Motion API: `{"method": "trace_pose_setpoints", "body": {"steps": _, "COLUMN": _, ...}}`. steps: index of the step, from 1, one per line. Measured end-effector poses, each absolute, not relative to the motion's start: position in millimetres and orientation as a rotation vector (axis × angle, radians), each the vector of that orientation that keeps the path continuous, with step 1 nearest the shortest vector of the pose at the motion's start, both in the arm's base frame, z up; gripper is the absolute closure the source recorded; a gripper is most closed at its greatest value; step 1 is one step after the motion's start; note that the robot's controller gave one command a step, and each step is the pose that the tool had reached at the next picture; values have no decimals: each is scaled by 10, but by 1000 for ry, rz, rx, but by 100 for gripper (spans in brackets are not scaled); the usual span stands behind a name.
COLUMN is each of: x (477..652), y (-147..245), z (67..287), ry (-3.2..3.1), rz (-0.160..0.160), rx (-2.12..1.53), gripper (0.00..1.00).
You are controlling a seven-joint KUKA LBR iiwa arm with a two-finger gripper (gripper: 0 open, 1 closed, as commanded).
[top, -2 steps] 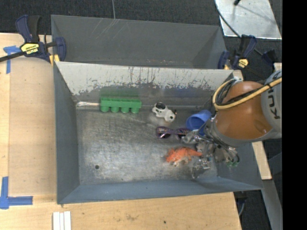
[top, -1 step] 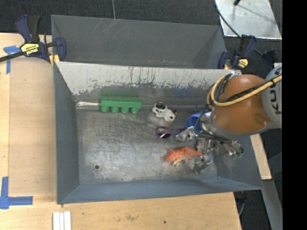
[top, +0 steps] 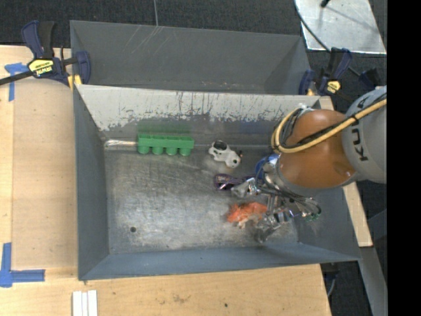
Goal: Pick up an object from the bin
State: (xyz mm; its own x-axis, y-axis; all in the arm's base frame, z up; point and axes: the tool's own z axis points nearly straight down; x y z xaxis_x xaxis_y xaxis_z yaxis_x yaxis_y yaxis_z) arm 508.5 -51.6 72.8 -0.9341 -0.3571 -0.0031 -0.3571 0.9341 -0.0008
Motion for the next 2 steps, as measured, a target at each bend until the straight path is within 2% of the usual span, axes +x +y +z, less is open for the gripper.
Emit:
{"method": "trace_pose_setpoints", "body": {"steps": 1, "x": 5189, "y": -464, "z": 659, "ry": 3049, "rz": -9, "rx": -602, "gripper": 100}}
{"method": "trace_pose_setpoints", "body": {"steps": 2, "x": 5187, "y": -464, "z": 663, "ry": 3047, "rz": -9, "rx": -608, "gripper": 100}}
